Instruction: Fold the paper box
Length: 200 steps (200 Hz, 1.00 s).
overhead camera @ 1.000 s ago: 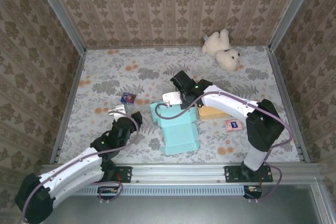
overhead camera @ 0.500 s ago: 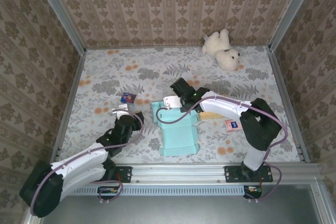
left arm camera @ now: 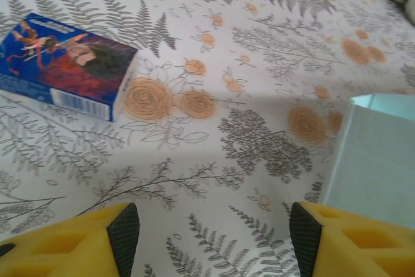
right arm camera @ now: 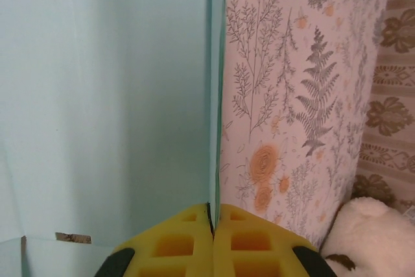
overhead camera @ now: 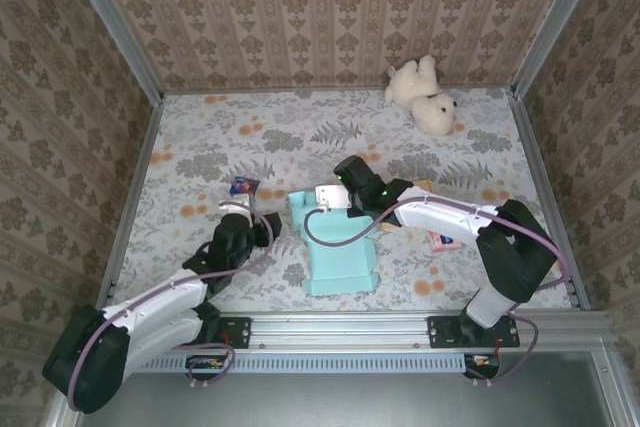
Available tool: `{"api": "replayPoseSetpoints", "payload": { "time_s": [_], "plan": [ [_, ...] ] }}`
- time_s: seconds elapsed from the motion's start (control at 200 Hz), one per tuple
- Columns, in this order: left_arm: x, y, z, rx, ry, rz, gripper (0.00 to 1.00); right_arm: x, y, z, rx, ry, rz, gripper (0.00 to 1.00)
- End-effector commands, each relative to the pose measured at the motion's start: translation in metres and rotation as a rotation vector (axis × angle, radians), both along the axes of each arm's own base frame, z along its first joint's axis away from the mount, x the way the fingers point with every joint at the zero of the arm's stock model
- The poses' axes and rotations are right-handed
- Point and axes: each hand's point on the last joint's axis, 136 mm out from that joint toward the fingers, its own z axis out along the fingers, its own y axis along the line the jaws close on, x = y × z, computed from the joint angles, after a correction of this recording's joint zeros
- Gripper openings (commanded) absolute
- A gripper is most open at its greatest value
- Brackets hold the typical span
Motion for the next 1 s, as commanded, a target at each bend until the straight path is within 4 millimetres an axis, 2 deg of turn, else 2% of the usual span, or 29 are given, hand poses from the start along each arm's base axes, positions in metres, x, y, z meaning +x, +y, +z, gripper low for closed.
{"api": "replayPoseSetpoints", "payload": {
  "time_s": [0.0,0.525,0.765,0.995],
  "plan": [
    [0.000,-0.020,0.020,-0.051,-0.044,-0.112,0.66,-0.001,0.003,0.005,0.004,-0.048,0.024,0.00],
    [0.000,-0.035,0.007,-0.067,-0.033,-0.185,0.63,-0.008,0.009,0.009,0.047,-0.077,0.088,0.00],
    [-0.003,-0.044,0.012,-0.099,-0.051,-0.233,0.61,-0.008,0.013,0.010,0.075,-0.115,0.120,0.00],
    [-0.004,-0.043,0.010,-0.101,-0.053,-0.232,0.58,-0.006,0.015,0.010,0.083,-0.140,0.125,0.00]
  ]
}}
